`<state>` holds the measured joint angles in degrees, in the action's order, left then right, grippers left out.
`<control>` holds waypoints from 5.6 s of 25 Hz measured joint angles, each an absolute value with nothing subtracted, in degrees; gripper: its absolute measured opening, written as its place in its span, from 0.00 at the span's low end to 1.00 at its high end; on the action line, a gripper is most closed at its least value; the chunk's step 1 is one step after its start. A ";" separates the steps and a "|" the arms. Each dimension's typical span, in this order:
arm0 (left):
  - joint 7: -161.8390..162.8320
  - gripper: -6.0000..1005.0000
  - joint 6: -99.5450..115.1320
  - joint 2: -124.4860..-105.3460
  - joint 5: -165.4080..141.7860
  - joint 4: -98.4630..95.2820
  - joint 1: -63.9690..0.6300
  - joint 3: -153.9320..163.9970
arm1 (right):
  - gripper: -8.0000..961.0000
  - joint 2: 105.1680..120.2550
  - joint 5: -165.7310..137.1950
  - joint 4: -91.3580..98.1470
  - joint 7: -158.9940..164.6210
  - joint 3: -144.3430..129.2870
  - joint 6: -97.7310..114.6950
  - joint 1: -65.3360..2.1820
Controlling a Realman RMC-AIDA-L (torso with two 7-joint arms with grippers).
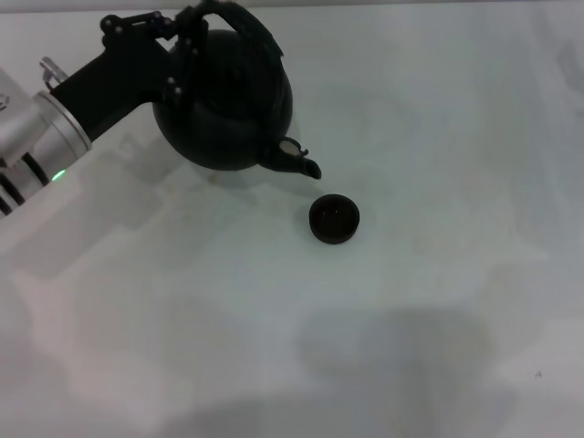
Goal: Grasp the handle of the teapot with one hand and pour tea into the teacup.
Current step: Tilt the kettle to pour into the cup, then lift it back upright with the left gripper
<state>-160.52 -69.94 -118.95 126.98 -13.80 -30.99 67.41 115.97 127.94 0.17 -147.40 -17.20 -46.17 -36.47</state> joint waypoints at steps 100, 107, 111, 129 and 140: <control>-160.40 0.11 -56.87 -118.83 106.75 -27.16 -40.45 74.12 | 0.90 115.93 127.78 -0.61 -147.21 -17.93 -47.25 -33.75; -160.40 0.11 -56.92 -118.83 106.70 -27.16 -40.35 74.11 | 0.90 115.93 127.82 -0.61 -147.21 -17.88 -47.25 -33.75; -160.40 0.11 -57.06 -118.83 106.69 -27.16 -40.15 74.09 | 0.90 115.93 127.82 -0.61 -147.21 -17.84 -47.23 -33.75; -160.40 0.11 -57.79 -118.74 106.15 -27.16 -39.89 74.09 | 0.90 115.86 127.79 -0.49 -147.21 -17.84 -47.07 -33.75; -160.39 0.11 -57.84 -118.82 106.01 -27.16 -39.31 74.09 | 0.90 115.84 127.85 -0.26 -147.21 -17.84 -47.01 -33.75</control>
